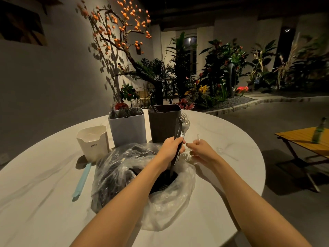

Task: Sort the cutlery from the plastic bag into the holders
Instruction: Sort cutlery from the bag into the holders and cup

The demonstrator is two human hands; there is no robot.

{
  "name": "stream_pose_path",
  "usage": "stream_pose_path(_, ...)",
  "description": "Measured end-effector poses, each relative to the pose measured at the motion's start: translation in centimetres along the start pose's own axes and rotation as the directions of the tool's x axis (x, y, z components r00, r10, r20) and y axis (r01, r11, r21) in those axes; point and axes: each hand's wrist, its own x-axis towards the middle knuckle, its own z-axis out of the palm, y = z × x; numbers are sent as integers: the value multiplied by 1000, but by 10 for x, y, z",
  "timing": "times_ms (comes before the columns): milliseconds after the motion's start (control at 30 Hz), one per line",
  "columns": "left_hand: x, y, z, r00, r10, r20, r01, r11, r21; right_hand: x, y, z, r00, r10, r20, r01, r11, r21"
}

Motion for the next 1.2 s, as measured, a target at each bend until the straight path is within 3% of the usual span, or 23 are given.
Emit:
stream_pose_path(133, 1, 4, 14, 998, 28, 55, -29, 999, 17, -3, -6, -14, 996, 90, 10, -86, 898, 432)
stream_pose_path(233, 3, 7, 25, 996, 44, 75, -46, 998, 33, -4, -6, -19, 991, 131, 15, -121, 858, 498)
stream_pose_path(400, 7, 9, 40, 995, 53, 84, -58, 996, 63, -2, -6, -27, 992, 122, -11, -111, 933, 344)
stream_pose_path(600, 17, 8, 49, 997, 17, 77, -25, 994, 103, 2, -9, -43, 962, 31, -271, -65, 991, -120)
stream_pose_path(667, 20, 6, 49, 998, 12, 60, -18, 995, 102, 10, -2, -50, 943, -42, -331, -84, 930, -357)
stream_pose_path(767, 26, 4, 49, 999, 6, 44, -10, 996, 89, 12, 4, -60, 913, -82, -399, -223, 719, -658)
stream_pose_path(933, 30, 5, 48, 998, -19, 63, 14, 997, 77, 13, 12, -65, 910, -39, -413, -327, 546, -771)
stream_pose_path(1200, 33, 5, 48, 997, -30, 76, 25, 997, 77, 22, 20, -68, 920, 36, -391, -346, 548, -762)
